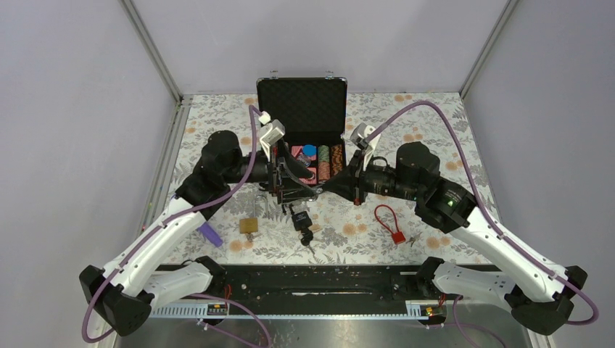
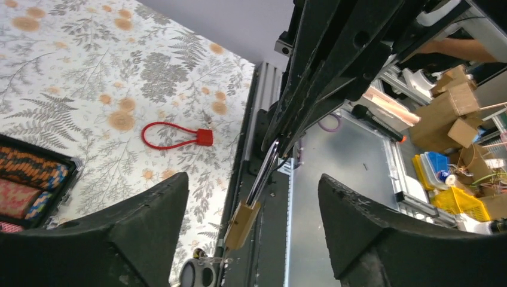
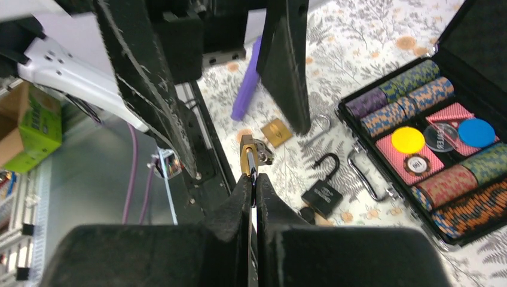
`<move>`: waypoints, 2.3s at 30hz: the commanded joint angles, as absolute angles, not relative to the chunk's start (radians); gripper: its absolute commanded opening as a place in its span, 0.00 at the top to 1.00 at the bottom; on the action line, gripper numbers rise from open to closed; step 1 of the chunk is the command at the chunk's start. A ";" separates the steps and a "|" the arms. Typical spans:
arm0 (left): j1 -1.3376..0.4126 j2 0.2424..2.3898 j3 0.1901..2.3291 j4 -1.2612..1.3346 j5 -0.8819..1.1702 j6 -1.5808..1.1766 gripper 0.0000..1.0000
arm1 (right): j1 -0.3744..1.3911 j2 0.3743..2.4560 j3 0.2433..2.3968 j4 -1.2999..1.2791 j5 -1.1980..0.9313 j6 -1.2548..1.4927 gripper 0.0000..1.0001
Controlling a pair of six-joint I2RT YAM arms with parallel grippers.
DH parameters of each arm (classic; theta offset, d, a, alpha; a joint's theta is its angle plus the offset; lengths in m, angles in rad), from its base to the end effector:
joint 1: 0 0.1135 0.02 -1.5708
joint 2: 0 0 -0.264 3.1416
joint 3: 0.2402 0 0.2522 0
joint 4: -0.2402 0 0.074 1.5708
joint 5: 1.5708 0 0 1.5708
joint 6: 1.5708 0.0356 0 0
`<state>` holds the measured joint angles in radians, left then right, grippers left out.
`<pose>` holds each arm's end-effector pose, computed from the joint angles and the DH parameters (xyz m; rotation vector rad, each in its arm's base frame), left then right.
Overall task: Lock with the key
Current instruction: Lock the lock.
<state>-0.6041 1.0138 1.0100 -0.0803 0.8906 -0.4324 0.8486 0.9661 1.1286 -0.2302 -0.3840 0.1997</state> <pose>0.1667 -0.1487 0.3886 0.8898 1.6316 -1.4805 0.1280 0.1654 0.4223 -0.8477 1.5365 1.0981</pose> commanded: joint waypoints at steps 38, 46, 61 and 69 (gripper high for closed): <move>-0.717 1.177 1.185 -0.556 0.900 0.105 0.97 | 0.857 1.166 1.335 -0.446 -0.600 0.049 1.00; -0.716 1.116 1.133 -0.387 0.804 -0.032 1.00 | 0.857 1.142 1.320 -0.421 -0.501 0.107 0.52; -0.712 1.099 1.144 0.112 0.458 -0.404 1.00 | 0.691 0.839 0.938 0.068 -0.339 0.368 0.15; -0.712 1.028 1.090 0.337 0.441 -0.569 1.00 | 0.690 0.863 0.843 0.407 -0.423 0.537 0.16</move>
